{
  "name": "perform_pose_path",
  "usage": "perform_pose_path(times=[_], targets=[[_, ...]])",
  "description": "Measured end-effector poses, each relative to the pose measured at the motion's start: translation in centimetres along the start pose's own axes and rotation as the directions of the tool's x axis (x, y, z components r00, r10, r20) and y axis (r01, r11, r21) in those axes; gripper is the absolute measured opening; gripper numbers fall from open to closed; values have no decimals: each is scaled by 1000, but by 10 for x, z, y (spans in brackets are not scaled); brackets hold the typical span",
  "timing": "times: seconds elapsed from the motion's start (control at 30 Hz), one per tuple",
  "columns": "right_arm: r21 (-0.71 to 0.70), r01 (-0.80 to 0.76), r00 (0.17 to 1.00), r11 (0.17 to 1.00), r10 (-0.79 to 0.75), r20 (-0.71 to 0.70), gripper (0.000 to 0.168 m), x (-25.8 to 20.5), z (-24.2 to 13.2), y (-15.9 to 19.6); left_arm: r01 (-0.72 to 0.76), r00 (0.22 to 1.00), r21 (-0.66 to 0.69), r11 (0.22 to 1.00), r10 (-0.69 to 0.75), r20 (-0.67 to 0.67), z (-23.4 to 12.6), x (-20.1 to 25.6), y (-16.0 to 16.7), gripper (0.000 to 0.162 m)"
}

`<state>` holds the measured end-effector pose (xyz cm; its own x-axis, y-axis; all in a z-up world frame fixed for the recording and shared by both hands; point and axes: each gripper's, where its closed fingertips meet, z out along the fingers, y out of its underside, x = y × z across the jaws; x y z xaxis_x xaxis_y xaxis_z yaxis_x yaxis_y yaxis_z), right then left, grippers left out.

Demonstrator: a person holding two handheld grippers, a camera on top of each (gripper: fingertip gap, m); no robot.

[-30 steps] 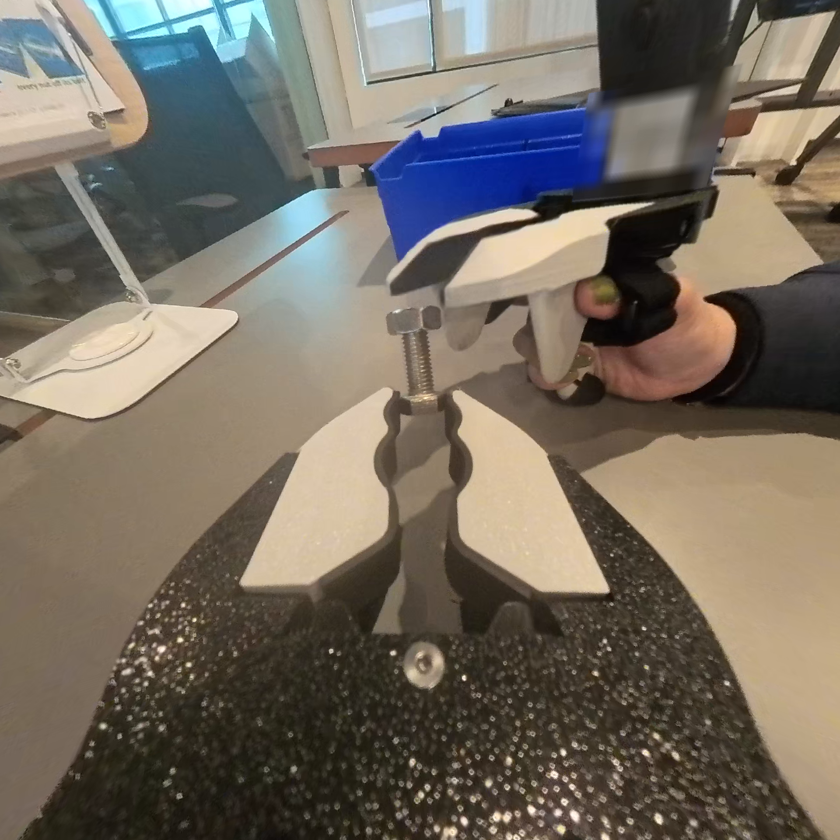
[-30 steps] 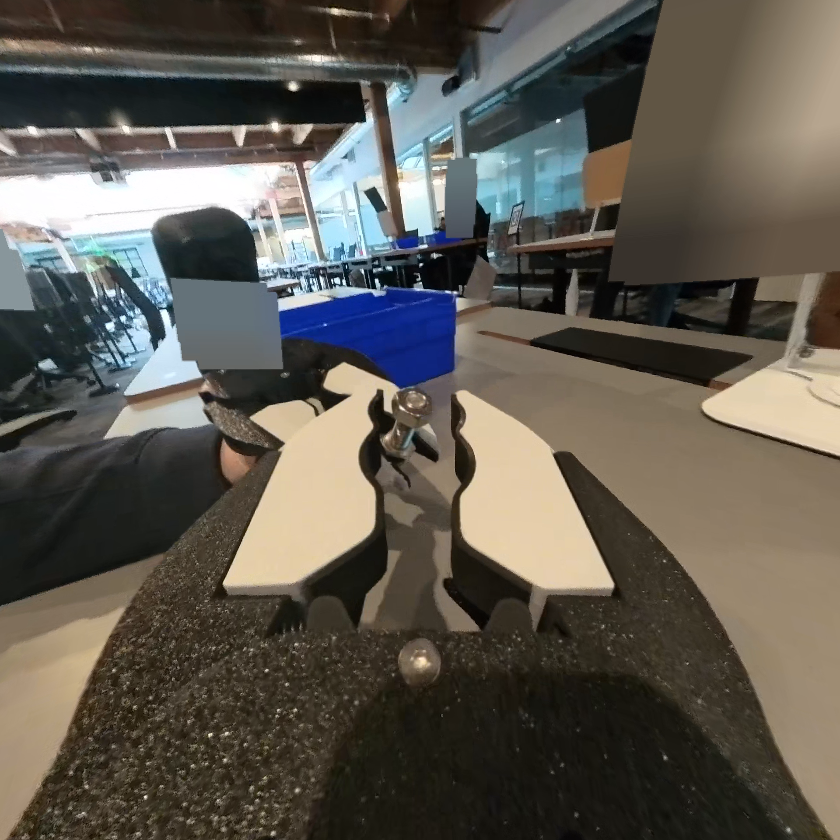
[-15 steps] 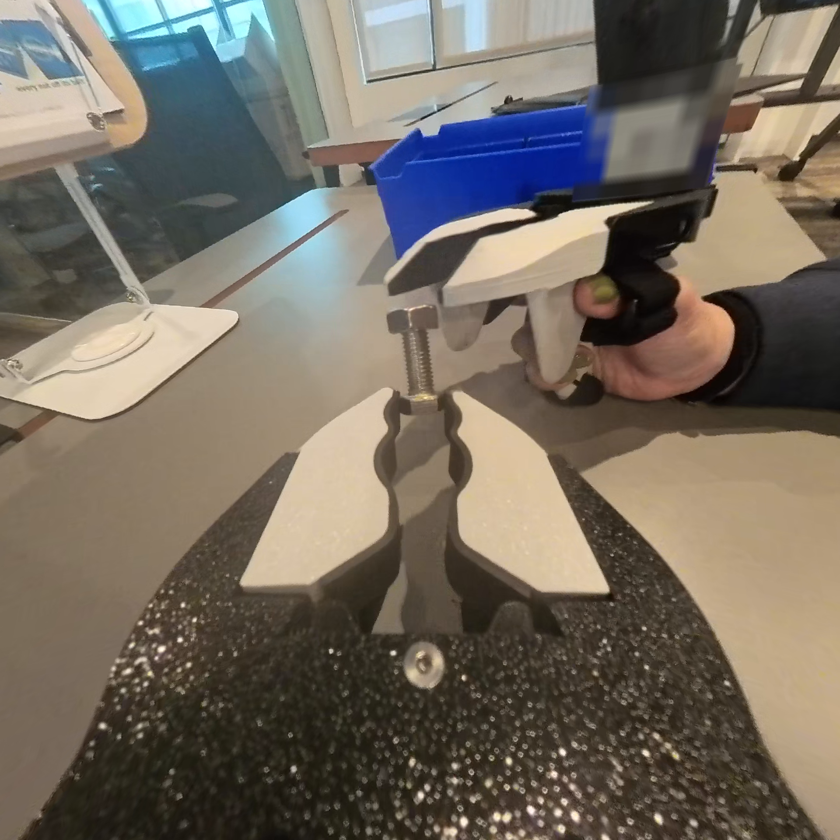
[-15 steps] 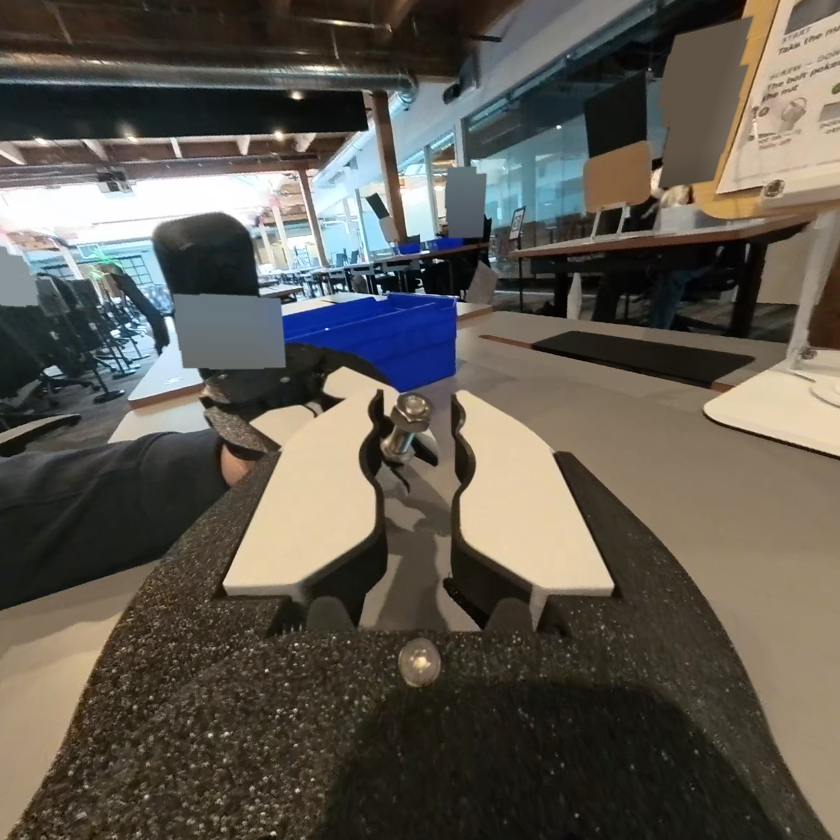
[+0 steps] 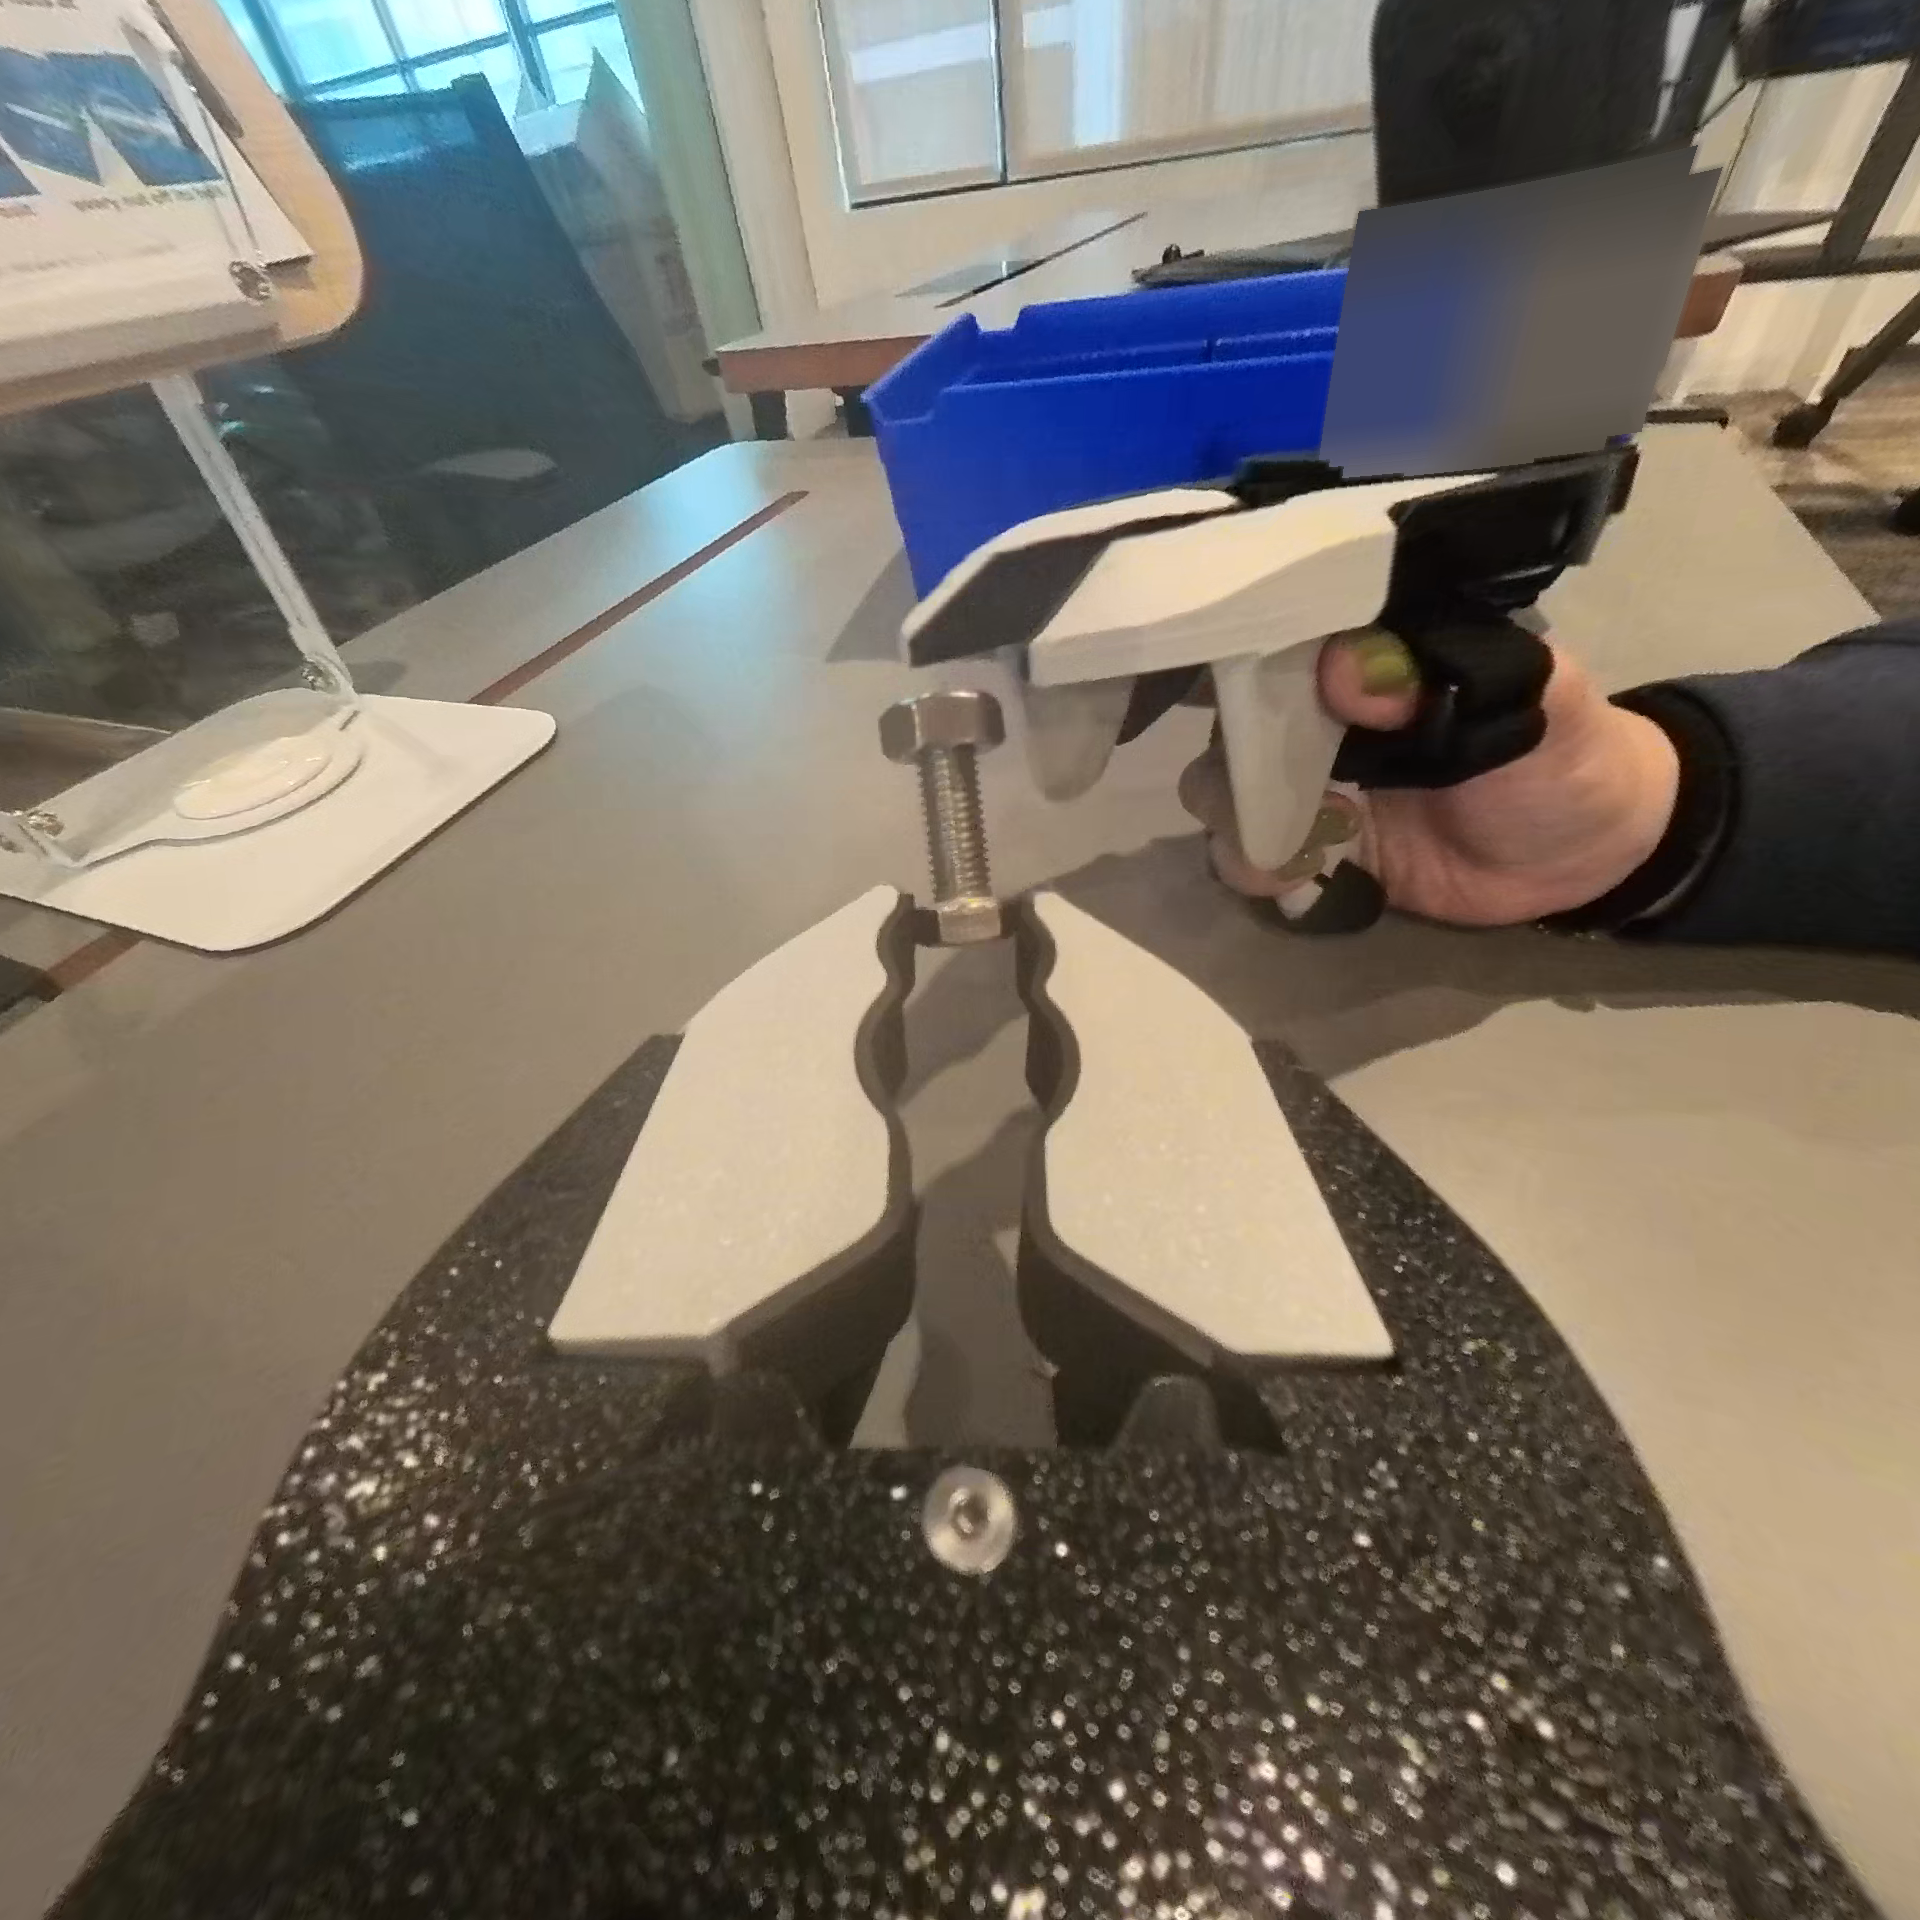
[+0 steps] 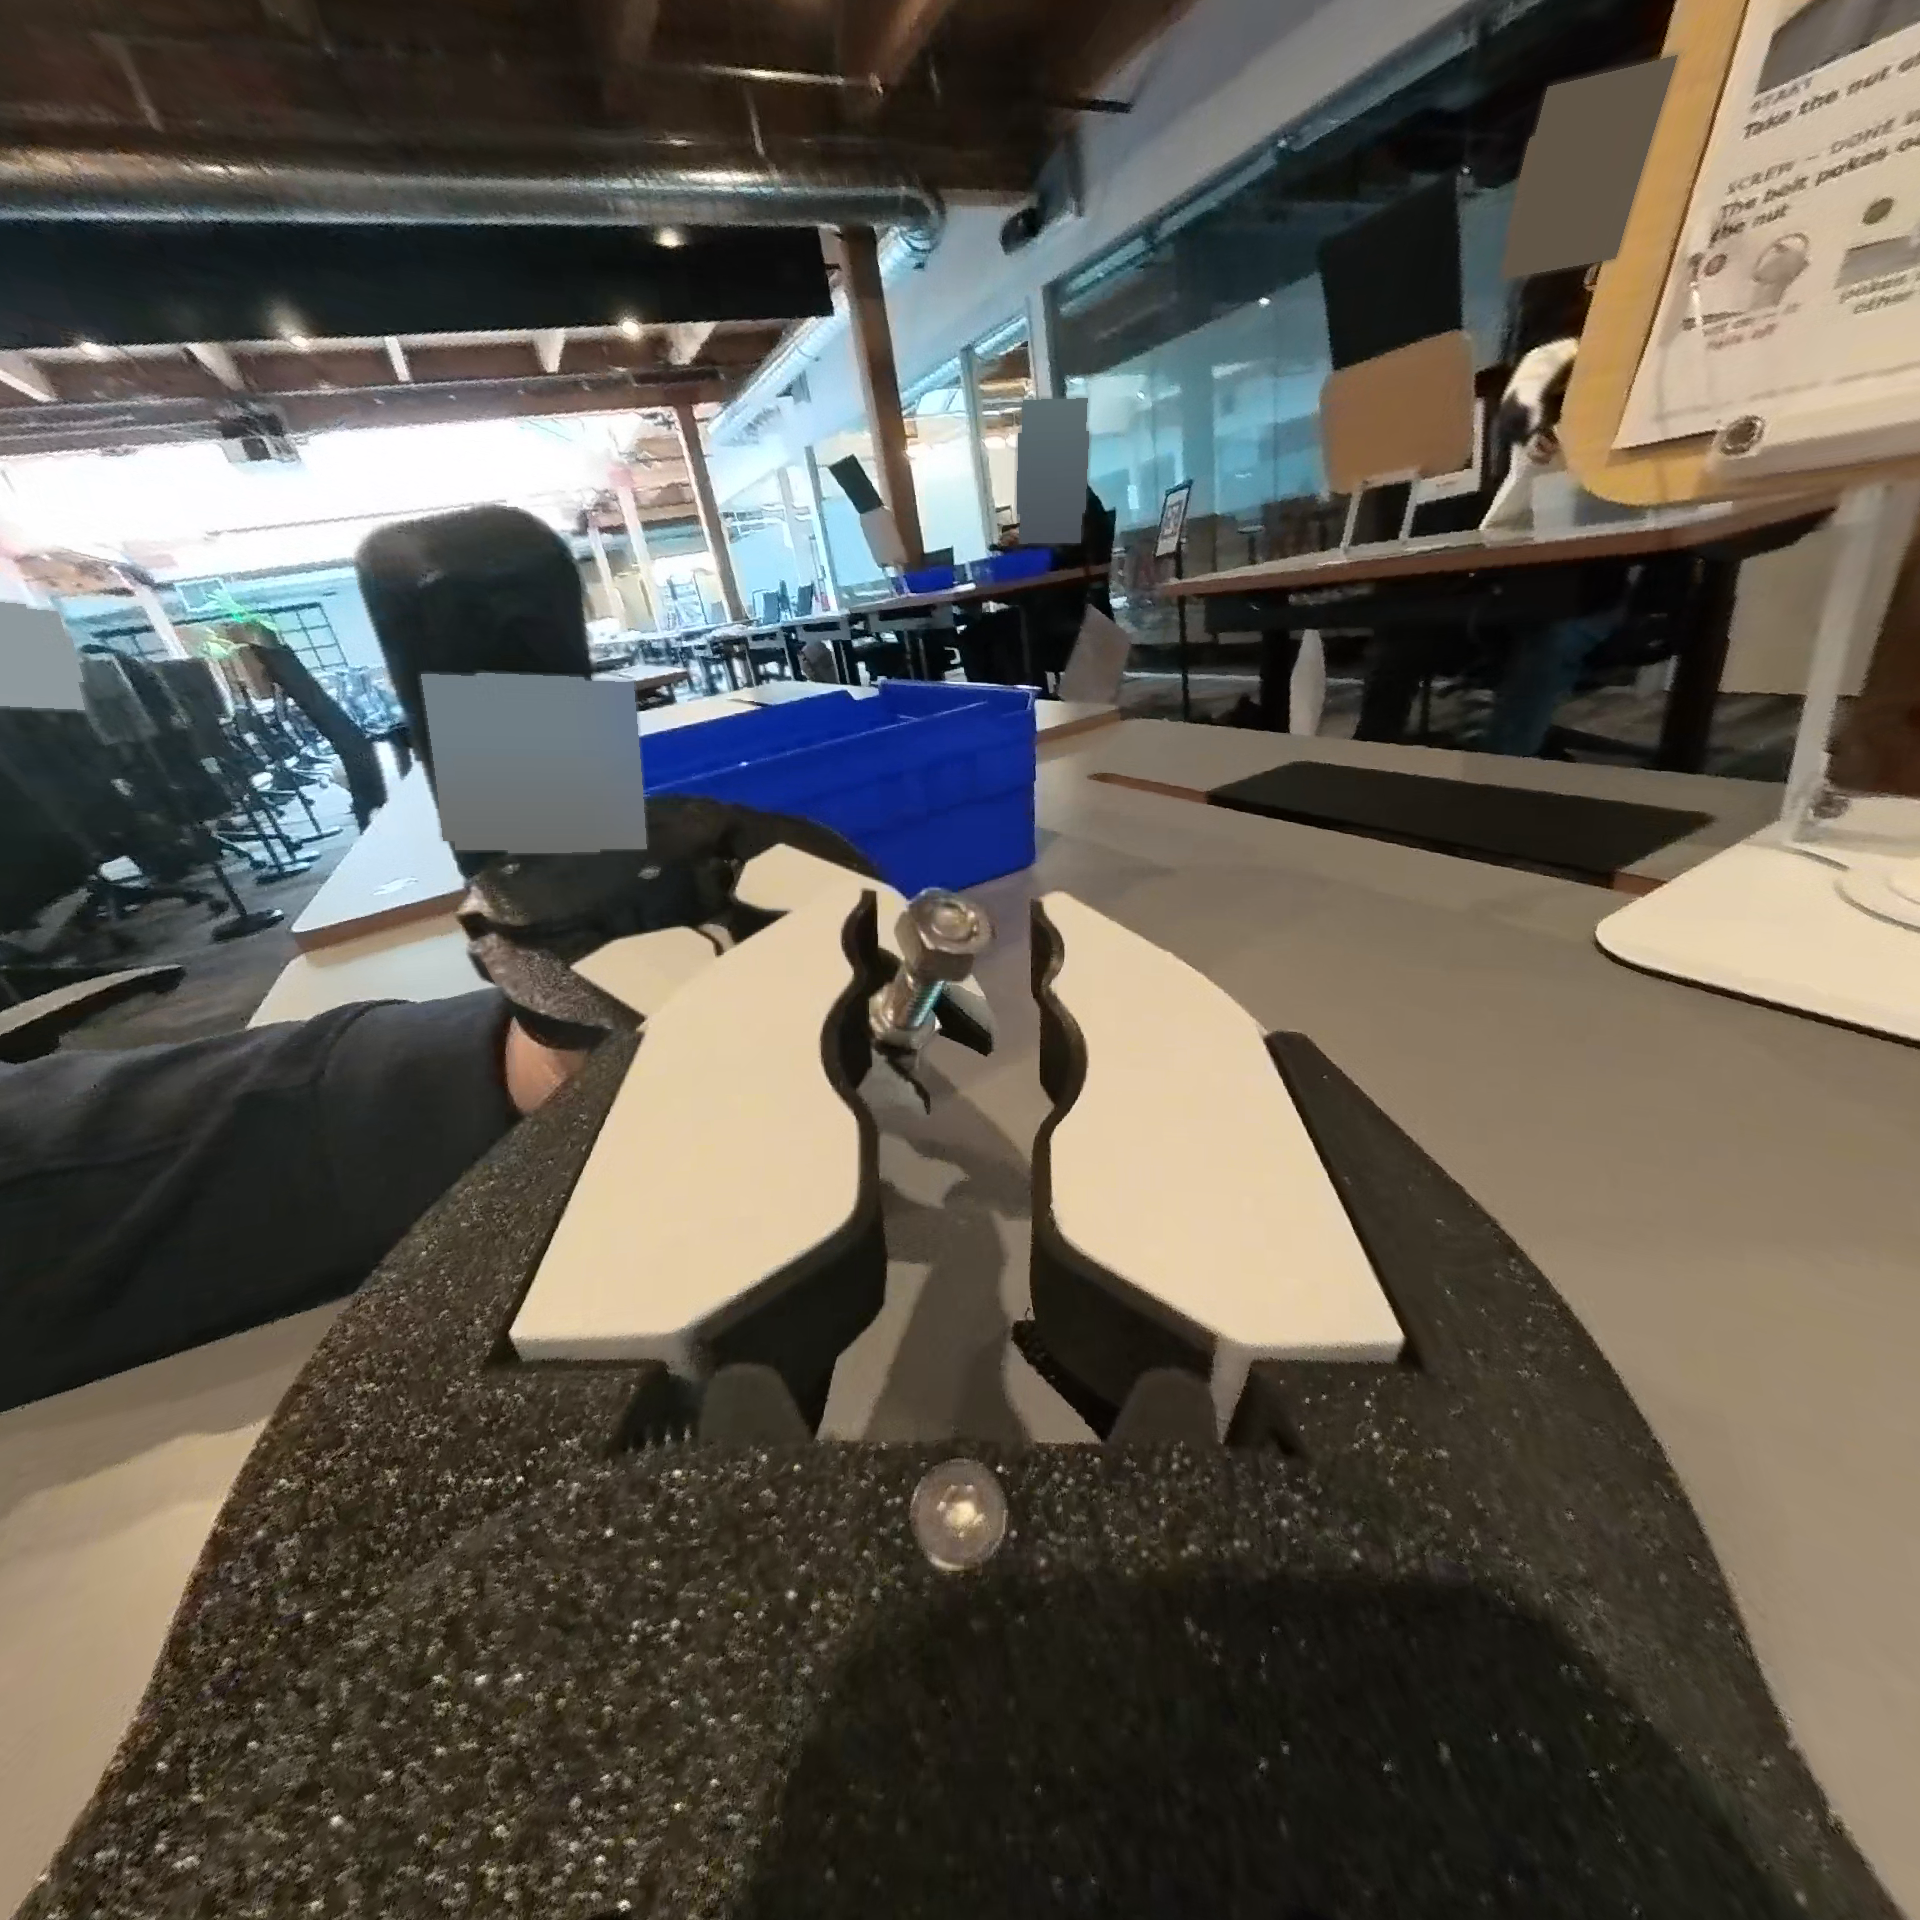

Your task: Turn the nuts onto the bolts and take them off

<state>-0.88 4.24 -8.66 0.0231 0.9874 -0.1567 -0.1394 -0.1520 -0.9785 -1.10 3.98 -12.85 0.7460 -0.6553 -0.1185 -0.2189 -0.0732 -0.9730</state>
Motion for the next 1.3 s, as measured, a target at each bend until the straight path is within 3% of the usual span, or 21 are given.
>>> perform_pose_path(times=[0.03,0.33,0.5,0.7,0.93,1.1,1.3], targets=[[-7,0,1000,1000,0,-1,28,0,1,1,-10,1000,-8,1000,10,-1,1,1,1,18],[-54,-5,996,999,0,-90,23,15,-3,8,26,1000,43,999,-27,11,-4,-5,-5,18],[14,-6,1000,1000,6,-5,28,2,-3,-3,17,1000,29,999,-17,5,-2,-3,-3,18],[-19,-5,1000,1000,5,-23,26,4,0,3,-28,1000,1,1000,28,-1,1,3,-1,18],[-61,-2,996,998,-3,-89,22,15,-3,8,19,1000,43,999,-19,15,-4,-5,-5,18],[22,-1,1000,1000,1,1,27,1,-4,-4,-3,1000,18,1000,3,8,-1,-1,-2,18],[-21,-1,1000,1000,1,-19,27,3,0,3,-46,999,1,999,46,-2,3,6,-1,18]])
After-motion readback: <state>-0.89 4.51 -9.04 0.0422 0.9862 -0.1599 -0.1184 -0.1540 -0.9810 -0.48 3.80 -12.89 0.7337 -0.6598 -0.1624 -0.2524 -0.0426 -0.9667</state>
